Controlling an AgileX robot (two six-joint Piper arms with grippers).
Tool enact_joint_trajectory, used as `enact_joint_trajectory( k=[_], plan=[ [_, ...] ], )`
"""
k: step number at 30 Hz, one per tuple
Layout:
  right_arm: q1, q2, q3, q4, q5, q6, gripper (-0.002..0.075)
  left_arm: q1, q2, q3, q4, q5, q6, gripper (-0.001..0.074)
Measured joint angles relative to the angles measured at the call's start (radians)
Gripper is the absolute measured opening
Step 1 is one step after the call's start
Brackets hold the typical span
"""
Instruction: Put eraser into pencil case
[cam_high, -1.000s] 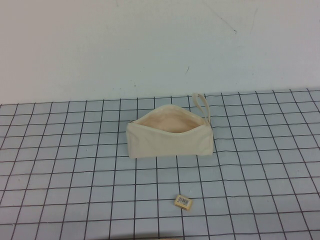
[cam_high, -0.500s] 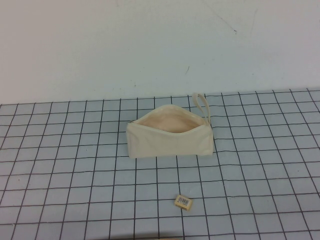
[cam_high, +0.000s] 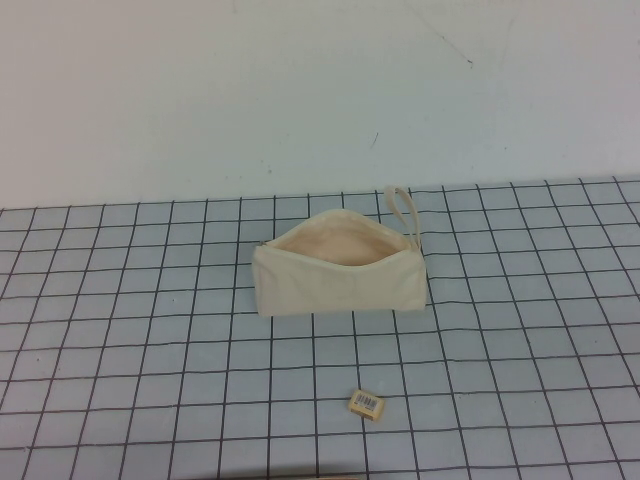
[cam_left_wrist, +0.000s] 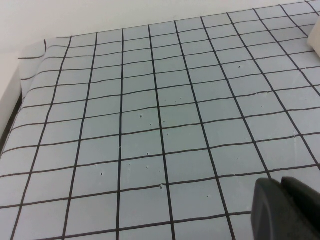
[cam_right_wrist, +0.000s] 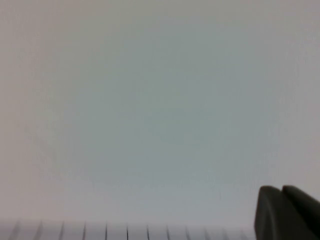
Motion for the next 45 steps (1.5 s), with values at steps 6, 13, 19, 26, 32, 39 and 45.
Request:
enact_joint_trajectory(
  k=[6,13,19,26,32,39,45],
  plan=[
    [0.0,0.33,-0.161,0.193,0.456,-0.323,-0.0001,0.0,0.0,0.0,0.0,0.0,0.0,-0.0002],
    [0.015,0.684,-0.162,0.48,0.466,-0.632,-0.0001,0.0,0.0,0.0,0.0,0.0,0.0,-0.0002],
    [0.163,0.948,-0.19,0.637,0.37,-0.89,0.0,0.0,0.0,0.0,0.0,0.0,0.001,-0.0002],
    [0.411,1.195,-0.309,0.645,0.296,-0.952,0.016,0.0,0.0,0.0,0.0,0.0,0.015,-0.0002],
    [0.581,1.412,-0.444,0.606,0.289,-0.956,0.0468,0.0,0.0,0.0,0.0,0.0,0.022,-0.0002],
    [0.614,1.653,-0.601,0.599,0.289,-0.929,0.0517,0.0,0.0,0.0,0.0,0.0,0.023,-0.0001],
    [0.614,1.772,-0.662,0.617,0.318,-0.93,0.0518,0.0,0.0,0.0,0.0,0.0,0.023,-0.0001]
  ],
)
